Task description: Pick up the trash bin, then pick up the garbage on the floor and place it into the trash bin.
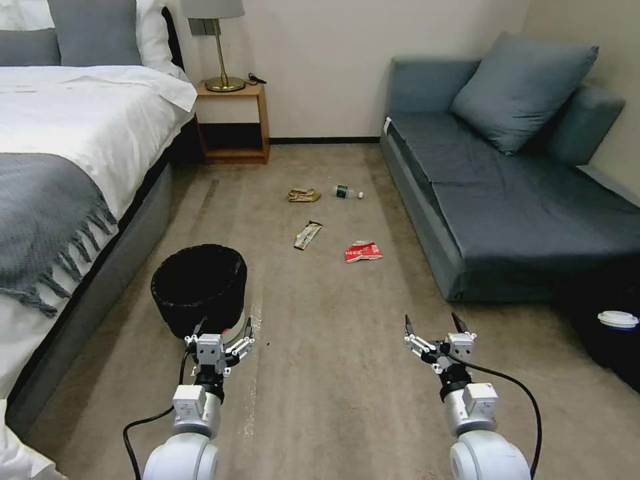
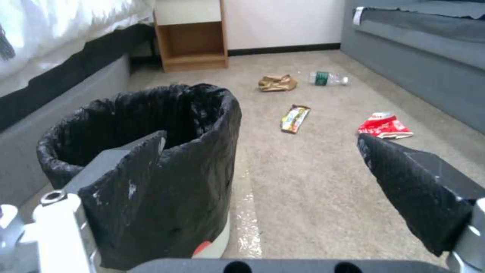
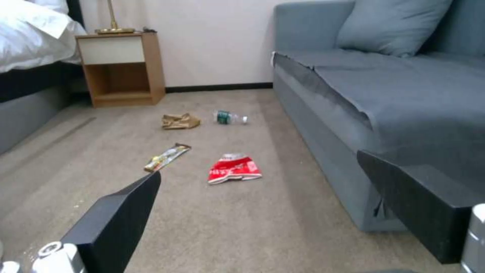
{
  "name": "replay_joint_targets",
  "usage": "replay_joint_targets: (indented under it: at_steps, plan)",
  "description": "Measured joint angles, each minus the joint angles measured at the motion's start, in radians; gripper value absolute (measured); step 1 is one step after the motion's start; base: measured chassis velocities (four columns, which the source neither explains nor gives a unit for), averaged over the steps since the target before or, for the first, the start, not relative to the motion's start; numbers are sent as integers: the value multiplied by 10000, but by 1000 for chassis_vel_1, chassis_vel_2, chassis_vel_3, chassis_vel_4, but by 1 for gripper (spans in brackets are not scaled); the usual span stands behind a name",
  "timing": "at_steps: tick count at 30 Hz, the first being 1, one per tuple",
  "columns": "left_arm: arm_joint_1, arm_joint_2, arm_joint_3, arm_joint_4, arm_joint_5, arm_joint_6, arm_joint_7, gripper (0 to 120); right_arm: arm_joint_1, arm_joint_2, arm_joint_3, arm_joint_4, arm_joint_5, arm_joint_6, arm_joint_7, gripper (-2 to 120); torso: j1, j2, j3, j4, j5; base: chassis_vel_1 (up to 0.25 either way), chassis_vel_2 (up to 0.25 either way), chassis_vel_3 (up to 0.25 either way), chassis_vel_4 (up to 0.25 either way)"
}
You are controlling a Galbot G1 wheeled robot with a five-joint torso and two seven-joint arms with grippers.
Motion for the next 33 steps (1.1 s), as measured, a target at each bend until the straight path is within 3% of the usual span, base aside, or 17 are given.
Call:
replay_joint_targets:
  at_steps: [33]
  plan:
    - [0,0,0,0,0,0,0,100,0,0,0,0,0,0,0,100,0,0,0,0,0,0,0,0,0]
